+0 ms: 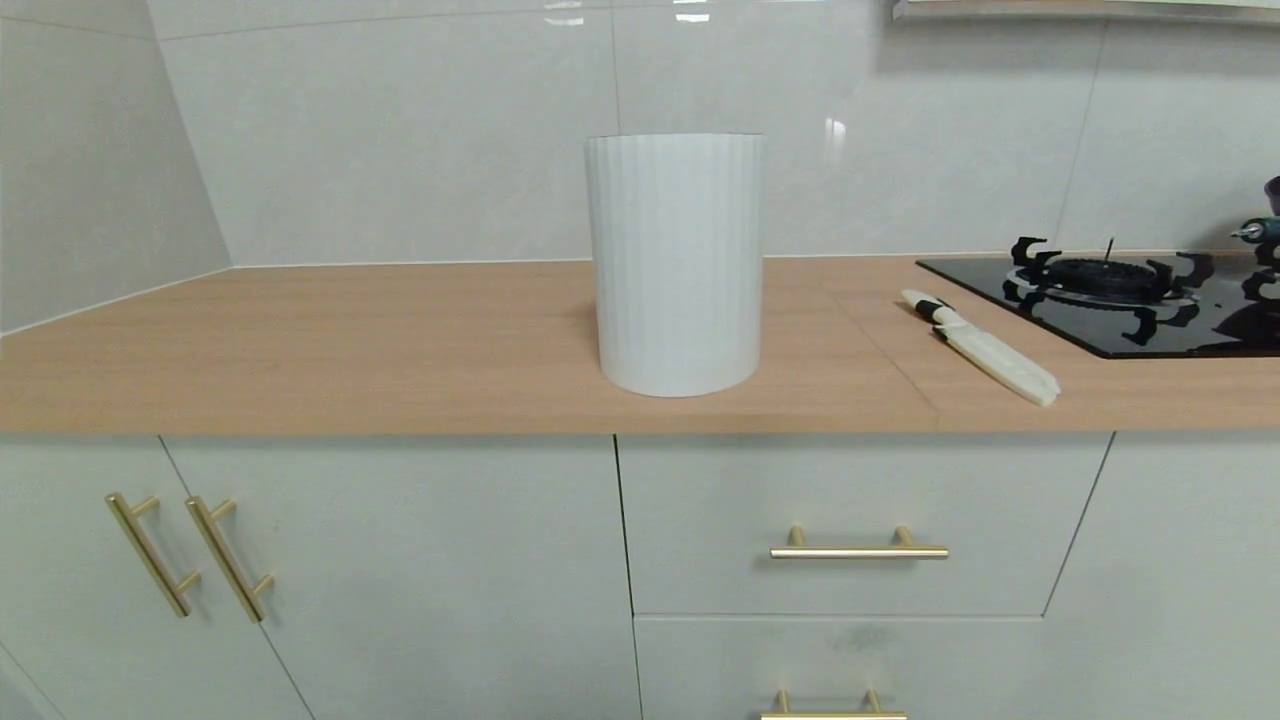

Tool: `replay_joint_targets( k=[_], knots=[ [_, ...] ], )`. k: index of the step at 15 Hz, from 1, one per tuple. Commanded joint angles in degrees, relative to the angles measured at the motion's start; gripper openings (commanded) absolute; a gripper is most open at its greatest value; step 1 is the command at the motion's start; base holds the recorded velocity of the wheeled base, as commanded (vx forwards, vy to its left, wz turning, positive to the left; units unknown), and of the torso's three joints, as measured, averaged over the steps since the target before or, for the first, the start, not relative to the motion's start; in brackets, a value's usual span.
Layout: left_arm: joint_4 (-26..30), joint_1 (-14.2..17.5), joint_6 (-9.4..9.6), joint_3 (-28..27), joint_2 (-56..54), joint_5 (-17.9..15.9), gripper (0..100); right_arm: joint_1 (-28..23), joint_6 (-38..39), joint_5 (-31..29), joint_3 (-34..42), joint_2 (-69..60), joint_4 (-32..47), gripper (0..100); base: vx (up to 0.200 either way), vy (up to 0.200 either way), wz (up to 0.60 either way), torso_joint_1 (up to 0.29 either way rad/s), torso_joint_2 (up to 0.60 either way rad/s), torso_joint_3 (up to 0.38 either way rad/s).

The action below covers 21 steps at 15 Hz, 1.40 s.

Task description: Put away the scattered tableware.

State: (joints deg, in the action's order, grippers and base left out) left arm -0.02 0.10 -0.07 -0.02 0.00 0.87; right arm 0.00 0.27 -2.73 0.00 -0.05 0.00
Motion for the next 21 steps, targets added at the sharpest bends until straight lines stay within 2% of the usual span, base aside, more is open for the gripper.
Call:
replay_joint_targets(
  k=[1,21],
  knots=[
    [0.02,-0.01,-0.01,0.02,0.0,0.01,100,0.0,0.0,0.01,0.0,0.05,0.0,100,0.0,0.0,0.0,0.032,-0.18,-0.266],
    [0.02,-0.01,-0.01,0.02,0.0,0.01,100,0.0,0.0,0.09,0.0,0.05,0.0,100,0.0,0.0,0.0,0.193,-0.48,-0.286]
  ],
)
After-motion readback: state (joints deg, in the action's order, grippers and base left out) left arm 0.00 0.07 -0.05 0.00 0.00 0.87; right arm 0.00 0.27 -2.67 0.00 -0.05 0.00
